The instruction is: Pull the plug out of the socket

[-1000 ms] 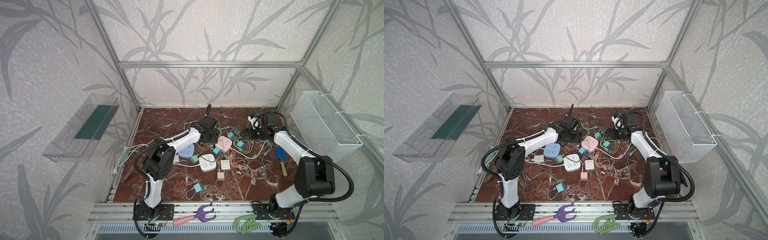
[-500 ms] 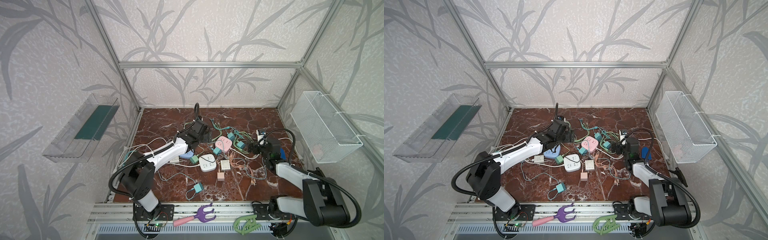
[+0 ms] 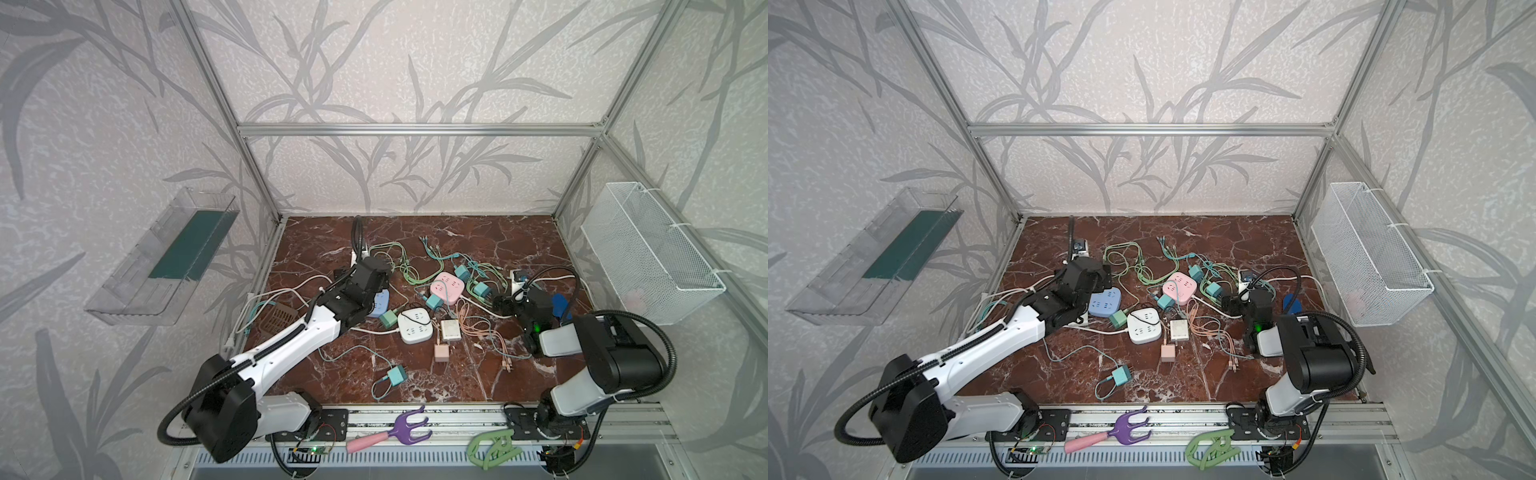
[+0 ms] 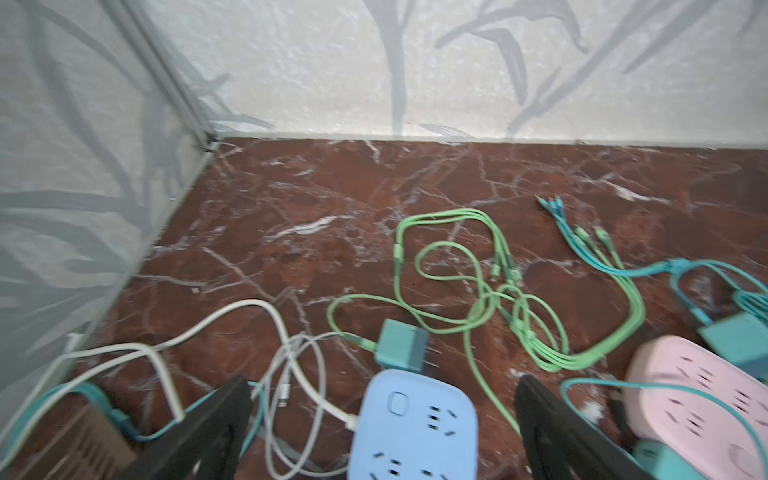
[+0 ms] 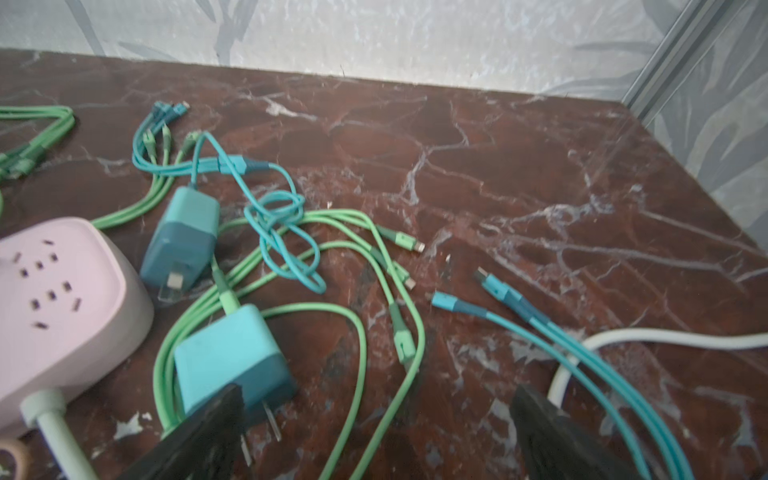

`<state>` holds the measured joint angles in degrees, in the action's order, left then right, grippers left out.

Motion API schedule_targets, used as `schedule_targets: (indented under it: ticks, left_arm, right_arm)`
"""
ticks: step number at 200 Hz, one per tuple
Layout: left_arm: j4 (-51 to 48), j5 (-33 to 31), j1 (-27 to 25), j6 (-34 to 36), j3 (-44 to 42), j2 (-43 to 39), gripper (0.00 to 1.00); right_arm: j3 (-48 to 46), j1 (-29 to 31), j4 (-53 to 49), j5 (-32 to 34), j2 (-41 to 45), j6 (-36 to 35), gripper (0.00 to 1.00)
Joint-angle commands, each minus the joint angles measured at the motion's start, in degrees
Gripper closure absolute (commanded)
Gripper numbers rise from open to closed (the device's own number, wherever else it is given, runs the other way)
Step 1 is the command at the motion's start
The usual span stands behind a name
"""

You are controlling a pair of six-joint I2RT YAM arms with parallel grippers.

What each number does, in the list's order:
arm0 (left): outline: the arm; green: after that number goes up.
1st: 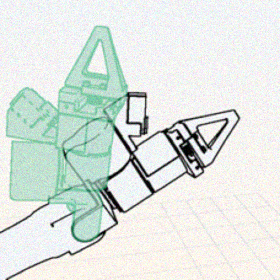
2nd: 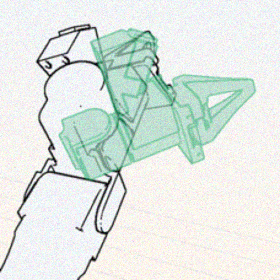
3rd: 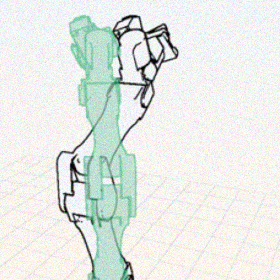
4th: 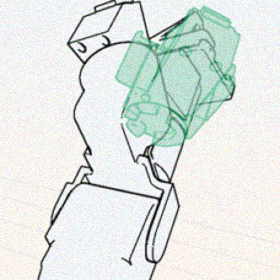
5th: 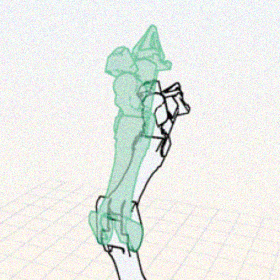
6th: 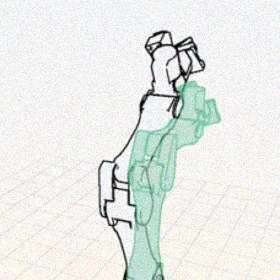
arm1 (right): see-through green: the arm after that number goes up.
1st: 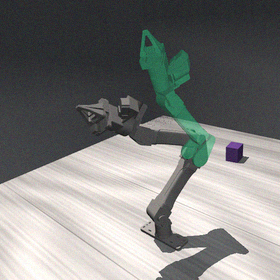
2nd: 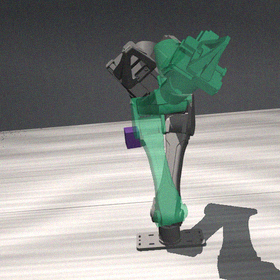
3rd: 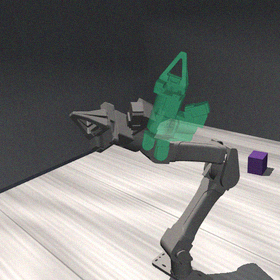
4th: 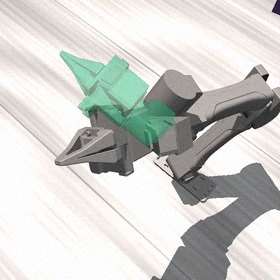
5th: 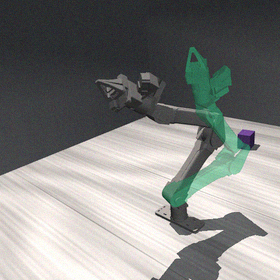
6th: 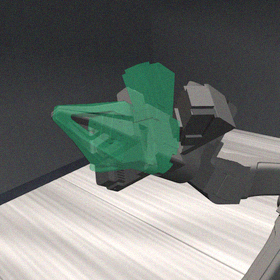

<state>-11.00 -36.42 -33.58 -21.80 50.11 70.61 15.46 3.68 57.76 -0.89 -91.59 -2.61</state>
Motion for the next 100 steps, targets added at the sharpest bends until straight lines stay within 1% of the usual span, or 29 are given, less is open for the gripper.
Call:
schedule_targets:
  ticks: [1,7,21,30,39,50,58,72,77,83,93,100]
  left_arm:
    - [-0.7,-8.2,4.3,3.1,-3.5,-4.3,0.01]
    - [1.1,-8.5,5.8,5.0,-5.1,-5.4,0.01]
    - [7.9,-8.2,9.3,10.6,-9.4,-7.1,0.01]
    - [13.3,-6.6,12.2,13.7,-12.8,-7.7,0.01]
    - [18.4,-4.0,15.5,15.2,-15.5,-7.7,0.01]
    - [23.7,-0.5,19.5,15.5,-18.5,-6.8,0.01]
    - [26.2,0.5,21.8,14.7,-19.7,-5.6,0.01]
    - [29.4,2.3,24.7,14.5,-20.6,-3.1,0.01]
    - [30.7,1.8,25.3,13.5,-20.9,-2.0,0.01]
    - [33.0,2.3,26.2,13.8,-21.4,-0.6,0.01]
    - [37.4,7.0,28.0,15.9,-23.0,1.5,0.01]
    - [41.0,8.7,29.0,16.9,-24.2,2.8,0.01]
  right_arm:
    - [1.0,-0.2,7.7,1.0,0.6,0.2,0.01]
    - [1.5,-0.2,7.7,0.8,0.0,0.2,0.01]
    - [3.3,-0.2,2.8,-0.1,1.0,-0.3,0.01]
    - [4.5,-0.2,1.0,-0.3,0.7,-0.2,0.01]
    - [5.6,-0.2,-1.5,-0.5,1.0,-0.3,0.01]
    - [5.7,-0.2,-1.3,-1.2,0.8,-0.6,0.01]
    - [5.6,-0.2,-1.3,-1.3,0.9,-0.5,0.01]
    - [5.6,-0.2,-1.3,-1.3,0.9,-0.5,0.01]
    - [5.6,-0.2,-1.3,-1.3,0.9,-0.4,0.01]
    - [5.6,-0.2,-1.3,-1.3,0.9,-0.5,0.01]
    - [5.6,-0.2,-1.2,-1.2,0.9,-0.5,0.01]
    - [5.6,-0.2,-1.3,-1.2,0.9,-0.5,0.01]
